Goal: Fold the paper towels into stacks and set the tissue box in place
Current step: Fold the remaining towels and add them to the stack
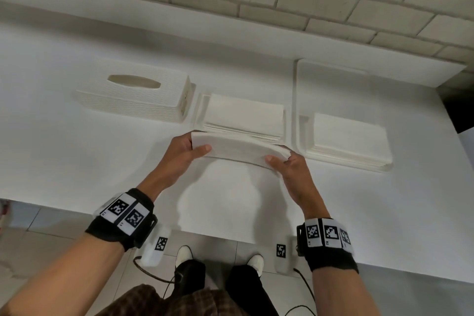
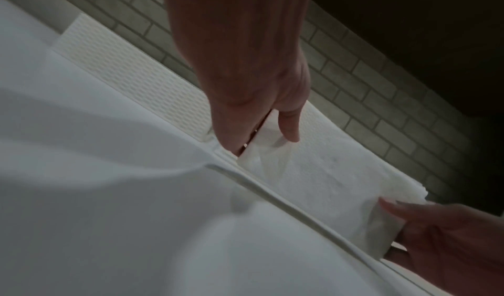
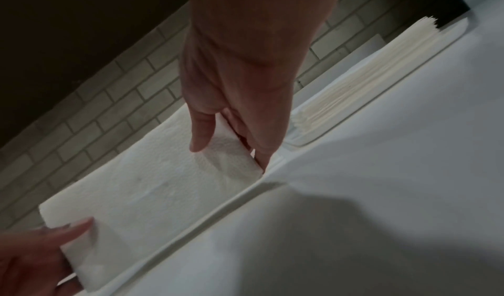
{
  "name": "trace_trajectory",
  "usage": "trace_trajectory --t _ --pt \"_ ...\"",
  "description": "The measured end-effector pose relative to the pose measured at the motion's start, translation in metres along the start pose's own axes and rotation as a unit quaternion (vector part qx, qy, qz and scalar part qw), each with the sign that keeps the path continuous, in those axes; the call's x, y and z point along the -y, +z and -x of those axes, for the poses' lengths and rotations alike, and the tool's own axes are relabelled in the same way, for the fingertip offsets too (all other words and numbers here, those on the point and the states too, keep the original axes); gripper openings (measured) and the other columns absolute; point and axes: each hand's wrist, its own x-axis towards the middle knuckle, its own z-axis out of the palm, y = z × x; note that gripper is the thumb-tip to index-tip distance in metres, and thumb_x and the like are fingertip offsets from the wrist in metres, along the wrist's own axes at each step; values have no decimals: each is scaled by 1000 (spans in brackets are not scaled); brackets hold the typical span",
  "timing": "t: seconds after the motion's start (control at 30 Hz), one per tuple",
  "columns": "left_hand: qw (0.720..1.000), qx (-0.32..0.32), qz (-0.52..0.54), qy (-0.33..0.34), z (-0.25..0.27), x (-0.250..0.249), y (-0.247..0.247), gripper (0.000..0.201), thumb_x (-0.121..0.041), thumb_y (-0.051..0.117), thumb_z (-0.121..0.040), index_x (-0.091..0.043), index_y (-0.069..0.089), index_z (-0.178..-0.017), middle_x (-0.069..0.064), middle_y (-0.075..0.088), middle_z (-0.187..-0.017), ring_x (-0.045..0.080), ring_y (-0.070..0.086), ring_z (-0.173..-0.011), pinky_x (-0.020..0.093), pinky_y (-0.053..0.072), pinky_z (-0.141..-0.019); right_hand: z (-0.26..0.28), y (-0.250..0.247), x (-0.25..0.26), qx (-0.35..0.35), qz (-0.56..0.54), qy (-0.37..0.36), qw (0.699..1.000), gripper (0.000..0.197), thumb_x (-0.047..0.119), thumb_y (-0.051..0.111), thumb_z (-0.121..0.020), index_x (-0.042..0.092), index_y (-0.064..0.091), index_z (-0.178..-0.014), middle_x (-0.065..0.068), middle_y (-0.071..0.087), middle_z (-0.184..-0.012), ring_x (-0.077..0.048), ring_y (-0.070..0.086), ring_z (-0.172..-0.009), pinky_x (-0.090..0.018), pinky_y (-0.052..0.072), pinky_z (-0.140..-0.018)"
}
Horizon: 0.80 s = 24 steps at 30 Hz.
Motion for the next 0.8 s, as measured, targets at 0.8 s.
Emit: trace_trajectory --t 0.8 --pt "992 -121 -7 37 -48 -67 16 20 1 67 -84 -7 67 -102 8 71 -96 17 67 -83 27 54 -81 -55 -6 43 -172 33 -40 984 24 11 69 -86 15 61 -108 -12 70 -103 -23 65 -87 -36 53 -84"
